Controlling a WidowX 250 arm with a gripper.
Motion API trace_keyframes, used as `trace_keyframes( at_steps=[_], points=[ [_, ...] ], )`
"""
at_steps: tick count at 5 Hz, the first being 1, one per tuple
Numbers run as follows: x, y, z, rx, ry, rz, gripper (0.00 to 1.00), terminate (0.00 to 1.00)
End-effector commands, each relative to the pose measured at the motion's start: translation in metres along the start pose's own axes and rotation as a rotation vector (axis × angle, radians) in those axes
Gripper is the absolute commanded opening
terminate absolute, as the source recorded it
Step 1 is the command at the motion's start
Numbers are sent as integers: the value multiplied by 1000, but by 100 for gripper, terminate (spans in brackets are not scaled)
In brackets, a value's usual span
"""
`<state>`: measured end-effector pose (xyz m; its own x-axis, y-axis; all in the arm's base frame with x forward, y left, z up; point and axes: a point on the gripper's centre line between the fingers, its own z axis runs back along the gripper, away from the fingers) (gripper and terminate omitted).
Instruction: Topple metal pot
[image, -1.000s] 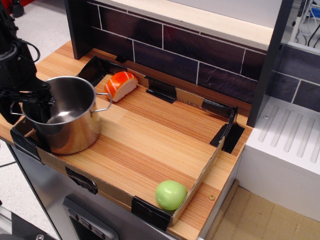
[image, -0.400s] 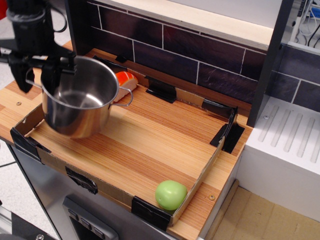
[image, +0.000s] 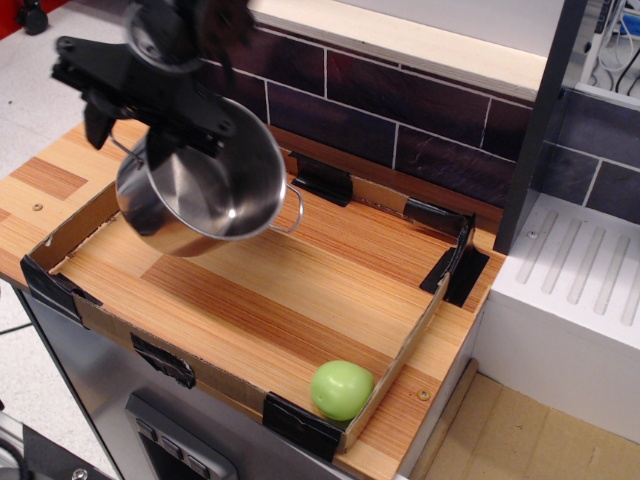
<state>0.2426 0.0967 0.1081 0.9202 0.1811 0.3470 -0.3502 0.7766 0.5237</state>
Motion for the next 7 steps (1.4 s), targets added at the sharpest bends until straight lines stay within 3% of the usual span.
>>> trace_keyframes(
  at_steps=[1,2,3,5,6,7],
  points=[
    [-8,-15,3,69,-352,-21,0,0],
    [-4,-16,-2,40,-392,-10,0,0],
    [-3,-21,-12,58,-456,-66,0,0],
    [-10,-22,-22,49,-478,-127,0,0],
    [-14,-20,-22,-5,-414,-123,100,0],
    [-12,-14,-14,-92,-273,-65,100,0]
  ],
)
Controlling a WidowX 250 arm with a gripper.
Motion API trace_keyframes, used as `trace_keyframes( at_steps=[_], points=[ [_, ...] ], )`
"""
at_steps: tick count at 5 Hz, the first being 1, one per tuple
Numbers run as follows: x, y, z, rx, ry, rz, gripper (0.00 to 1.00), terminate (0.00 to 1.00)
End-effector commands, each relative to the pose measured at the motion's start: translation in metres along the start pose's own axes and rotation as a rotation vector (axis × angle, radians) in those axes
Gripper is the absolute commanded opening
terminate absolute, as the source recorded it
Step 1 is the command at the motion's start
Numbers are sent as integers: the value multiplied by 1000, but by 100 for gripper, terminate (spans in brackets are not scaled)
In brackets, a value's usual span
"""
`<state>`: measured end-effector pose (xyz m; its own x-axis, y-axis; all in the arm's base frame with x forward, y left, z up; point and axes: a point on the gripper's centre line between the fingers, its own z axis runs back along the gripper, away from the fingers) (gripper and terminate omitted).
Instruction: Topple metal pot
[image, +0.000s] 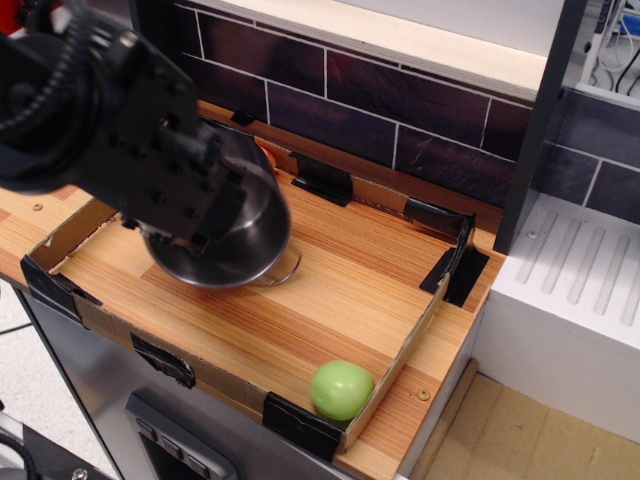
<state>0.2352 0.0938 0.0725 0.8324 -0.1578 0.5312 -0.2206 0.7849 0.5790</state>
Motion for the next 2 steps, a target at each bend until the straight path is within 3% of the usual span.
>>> trace_keyframes(
  at_steps=[1,2],
  points=[
    [13,11,14,-91,170,104,100,0],
    [20,20,21,-131,330,113,100,0]
  ],
)
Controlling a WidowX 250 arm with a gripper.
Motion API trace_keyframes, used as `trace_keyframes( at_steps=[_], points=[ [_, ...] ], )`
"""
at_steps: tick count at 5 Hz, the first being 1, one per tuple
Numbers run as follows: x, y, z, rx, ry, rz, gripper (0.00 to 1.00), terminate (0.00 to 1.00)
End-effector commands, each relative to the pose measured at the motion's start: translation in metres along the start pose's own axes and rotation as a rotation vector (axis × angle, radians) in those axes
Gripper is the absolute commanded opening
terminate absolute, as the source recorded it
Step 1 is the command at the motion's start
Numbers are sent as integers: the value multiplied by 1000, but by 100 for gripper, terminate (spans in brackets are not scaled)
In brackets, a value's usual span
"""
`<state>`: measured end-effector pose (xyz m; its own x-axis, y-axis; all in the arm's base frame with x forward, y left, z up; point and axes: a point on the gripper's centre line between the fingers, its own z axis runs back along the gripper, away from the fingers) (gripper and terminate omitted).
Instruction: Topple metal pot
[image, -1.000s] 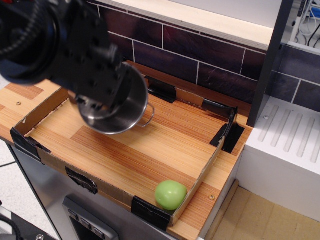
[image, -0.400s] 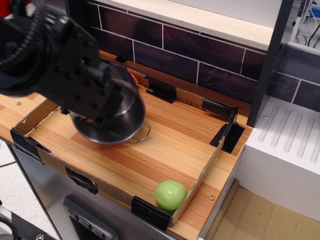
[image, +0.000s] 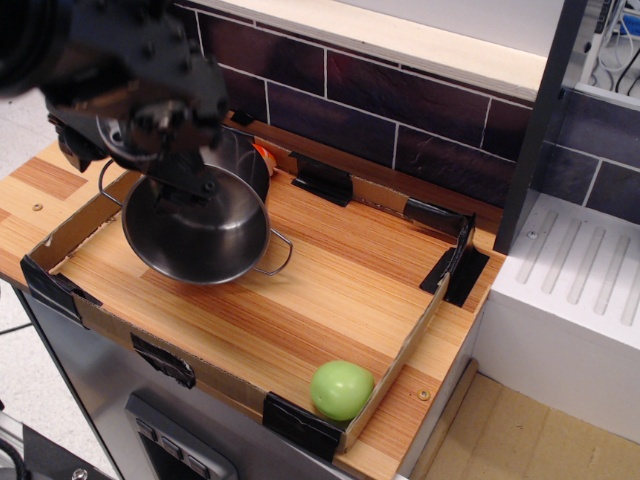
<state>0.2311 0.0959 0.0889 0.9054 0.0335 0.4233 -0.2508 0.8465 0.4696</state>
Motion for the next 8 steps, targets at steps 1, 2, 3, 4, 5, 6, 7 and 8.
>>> trace_keyframes(
  at_steps=[1,2,3,4,5,6,7,8],
  points=[
    [20,17,27,-122,321,12,100,0],
    [28,29,47,-243,434,-31,100,0],
    [30,35,59,-277,436,-28,100,0],
    [36,42,64,-330,457,-26,100,0],
    [45,52,75,-380,450,-15,100,0],
    [51,62,82,-415,444,-15,100,0],
    [51,62,82,-415,444,-15,100,0],
    [51,62,82,-415,444,-15,100,100]
  ],
)
